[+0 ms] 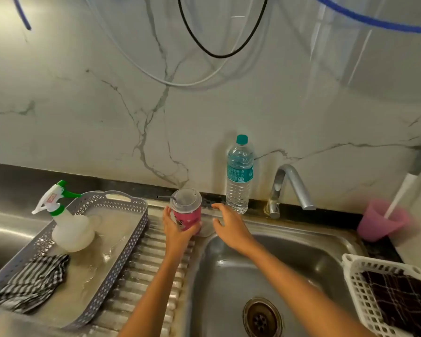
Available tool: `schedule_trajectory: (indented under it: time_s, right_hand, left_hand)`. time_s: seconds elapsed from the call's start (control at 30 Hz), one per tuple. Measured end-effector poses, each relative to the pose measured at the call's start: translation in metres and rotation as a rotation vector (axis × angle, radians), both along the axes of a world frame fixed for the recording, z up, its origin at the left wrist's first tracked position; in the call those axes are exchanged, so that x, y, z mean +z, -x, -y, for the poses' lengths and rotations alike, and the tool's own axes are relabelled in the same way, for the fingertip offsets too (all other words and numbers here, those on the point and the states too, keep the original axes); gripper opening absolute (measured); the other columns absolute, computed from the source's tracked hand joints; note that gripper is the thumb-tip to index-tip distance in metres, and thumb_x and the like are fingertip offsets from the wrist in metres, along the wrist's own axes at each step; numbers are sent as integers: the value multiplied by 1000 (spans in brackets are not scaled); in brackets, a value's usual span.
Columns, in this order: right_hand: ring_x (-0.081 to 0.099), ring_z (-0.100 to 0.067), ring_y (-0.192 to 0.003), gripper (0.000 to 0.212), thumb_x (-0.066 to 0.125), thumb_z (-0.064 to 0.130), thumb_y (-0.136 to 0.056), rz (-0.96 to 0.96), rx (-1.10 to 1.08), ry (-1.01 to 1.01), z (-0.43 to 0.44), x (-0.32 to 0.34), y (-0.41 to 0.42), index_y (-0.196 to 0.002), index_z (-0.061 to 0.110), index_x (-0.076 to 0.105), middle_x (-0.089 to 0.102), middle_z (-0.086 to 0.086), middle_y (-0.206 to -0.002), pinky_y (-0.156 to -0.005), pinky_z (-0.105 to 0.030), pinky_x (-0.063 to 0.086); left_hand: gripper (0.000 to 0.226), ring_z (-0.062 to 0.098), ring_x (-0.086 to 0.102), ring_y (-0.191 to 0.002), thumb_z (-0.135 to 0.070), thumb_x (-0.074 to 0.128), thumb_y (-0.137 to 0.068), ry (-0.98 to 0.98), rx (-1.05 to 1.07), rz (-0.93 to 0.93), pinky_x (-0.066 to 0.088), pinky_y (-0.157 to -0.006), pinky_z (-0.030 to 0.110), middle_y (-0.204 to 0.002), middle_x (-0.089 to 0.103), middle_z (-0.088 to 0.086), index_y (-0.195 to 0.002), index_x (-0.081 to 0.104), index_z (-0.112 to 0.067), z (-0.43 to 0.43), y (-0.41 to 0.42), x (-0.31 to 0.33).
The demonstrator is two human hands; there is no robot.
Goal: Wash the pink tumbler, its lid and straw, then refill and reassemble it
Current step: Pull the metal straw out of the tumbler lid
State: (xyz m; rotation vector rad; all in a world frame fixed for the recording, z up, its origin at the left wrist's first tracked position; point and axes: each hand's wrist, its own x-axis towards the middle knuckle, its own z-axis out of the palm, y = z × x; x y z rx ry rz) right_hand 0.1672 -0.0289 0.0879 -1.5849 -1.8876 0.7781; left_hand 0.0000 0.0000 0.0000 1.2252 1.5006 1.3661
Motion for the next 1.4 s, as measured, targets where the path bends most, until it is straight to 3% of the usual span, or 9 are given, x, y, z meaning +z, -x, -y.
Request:
schedule_trajectory:
  time_s: [0.1, 0.27, 0.43, 0.57, 0.73, 0.93, 1.07, 1.17, 1.4]
  right_hand:
    - [44, -20, -131, 45, 51, 15, -94, -15, -16, -22, -11, -3, 5, -138, 13, 45, 47, -5, -143, -108, -31, 34]
    - [51, -17, -120, 38, 57, 16, -91, -26, -25, -174, -26, -2, 20, -129, 14, 55, 56, -3, -130, -102, -26, 38]
    - [51, -12, -111, 32, 65, 21, -87, -55, -3, -337, -37, 11, 46, -119, 17, 65, 61, 3, -114, -95, -23, 41]
    - [50, -10, -106, 35, 70, 23, -84, -69, 86, -389, -41, 22, 68, -119, 19, 67, 63, 4, -108, -92, -21, 40]
    - [51, -9, -96, 22, 71, 22, -85, -76, 144, -412, -48, 29, 85, -106, 17, 73, 62, 4, -97, -84, -23, 43]
    - [59, -12, -80, 16, 70, 18, -86, -202, 125, -510, -48, 54, 87, -100, 11, 74, 66, -1, -88, -74, -29, 51]
    - [61, -7, -71, 16, 71, 10, -85, -409, 41, -597, -47, 89, 79, -100, 5, 73, 66, -3, -89, -65, -12, 49]
    - [60, -1, -75, 15, 69, 12, -87, -479, -61, -679, -42, 114, 65, -101, 6, 71, 63, 2, -91, -64, -10, 49]
    - [63, -6, -80, 14, 65, 18, -91, -592, -371, -673, -43, 105, 10, -102, 9, 67, 66, -1, -95, -71, -14, 51]
  left_hand:
    - [113, 14, 52, -121, -20, 92, -58, -11, -93, 61, 50, -93, 25, -137, 45, 1, -147, 23, -25, -7, 1, 6]
    - [95, 15, 60, -114, -20, 88, -60, 8, -100, 115, 55, -94, 36, -128, 57, 1, -139, 34, -26, -18, -3, 8]
    - [82, 25, 66, -107, 5, 79, -69, 18, -105, 126, 58, -85, 48, -122, 61, 11, -134, 38, -24, -20, -2, -3]
    - [71, 21, 70, -86, 18, 68, -75, 36, -158, 123, 60, -65, 37, -112, 59, 23, -122, 37, -26, -19, -4, -1]
    - [95, 17, 64, -109, 5, 75, -78, 34, -153, 83, 59, -73, 31, -128, 52, 9, -150, 16, -17, -17, -2, 1]
    - [90, 32, 62, -110, -7, 82, -65, 50, -151, 126, 57, -86, 53, -127, 53, 19, -136, 30, -25, -17, 3, -1]
    - [89, 19, 59, -119, -24, 88, -61, 18, -146, 108, 53, -98, 43, -132, 55, 3, -131, 35, -36, -14, 3, 1]
    - [101, 17, 55, -122, -37, 89, -56, 0, -162, 100, 50, -102, 42, -135, 52, 0, -138, 30, -32, -14, 2, 2]
    - [91, 12, 55, -118, -13, 89, -68, 12, -195, 64, 53, -94, 30, -129, 51, -5, -134, 30, -32, -19, 7, -1]
